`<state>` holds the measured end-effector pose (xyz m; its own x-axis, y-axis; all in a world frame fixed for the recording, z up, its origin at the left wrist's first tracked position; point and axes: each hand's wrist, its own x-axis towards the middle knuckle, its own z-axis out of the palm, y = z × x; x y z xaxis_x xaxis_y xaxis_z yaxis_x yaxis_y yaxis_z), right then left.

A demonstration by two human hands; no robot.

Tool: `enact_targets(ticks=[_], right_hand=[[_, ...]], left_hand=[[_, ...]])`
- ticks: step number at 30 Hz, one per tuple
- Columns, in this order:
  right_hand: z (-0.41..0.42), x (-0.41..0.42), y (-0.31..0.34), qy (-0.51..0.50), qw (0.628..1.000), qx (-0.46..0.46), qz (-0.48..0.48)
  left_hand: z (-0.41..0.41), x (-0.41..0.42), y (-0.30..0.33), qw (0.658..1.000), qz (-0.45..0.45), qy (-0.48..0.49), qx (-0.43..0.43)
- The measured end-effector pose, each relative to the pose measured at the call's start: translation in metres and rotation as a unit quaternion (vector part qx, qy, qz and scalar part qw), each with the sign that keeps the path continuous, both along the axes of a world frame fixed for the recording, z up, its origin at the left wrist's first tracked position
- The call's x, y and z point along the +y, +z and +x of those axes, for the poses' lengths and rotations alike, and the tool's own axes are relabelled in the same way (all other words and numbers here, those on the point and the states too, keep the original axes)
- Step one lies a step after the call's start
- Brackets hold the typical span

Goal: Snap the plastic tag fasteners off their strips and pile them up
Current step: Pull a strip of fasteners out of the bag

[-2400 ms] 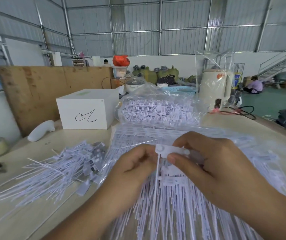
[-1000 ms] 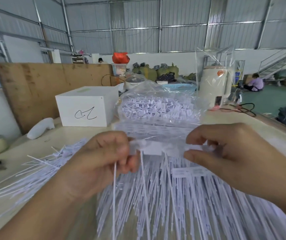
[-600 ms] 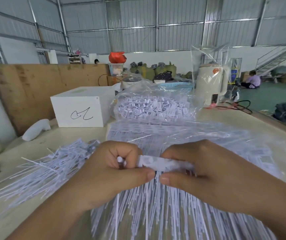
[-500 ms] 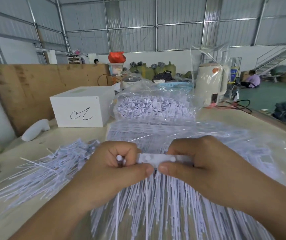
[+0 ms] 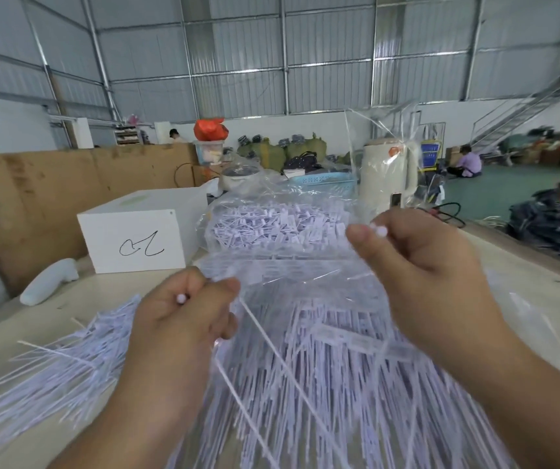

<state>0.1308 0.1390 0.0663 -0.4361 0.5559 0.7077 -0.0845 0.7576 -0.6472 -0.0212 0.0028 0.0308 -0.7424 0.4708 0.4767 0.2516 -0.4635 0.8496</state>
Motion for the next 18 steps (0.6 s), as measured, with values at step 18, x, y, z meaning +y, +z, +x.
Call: enact_targets(ticks=[18], right_hand=[[0.004, 0.007, -0.005, 0.133, 0.944, -0.302, 0.03]], left_hand=[[0.016, 0.03, -0.005, 0.963, -0.093, -0.215, 0.131]])
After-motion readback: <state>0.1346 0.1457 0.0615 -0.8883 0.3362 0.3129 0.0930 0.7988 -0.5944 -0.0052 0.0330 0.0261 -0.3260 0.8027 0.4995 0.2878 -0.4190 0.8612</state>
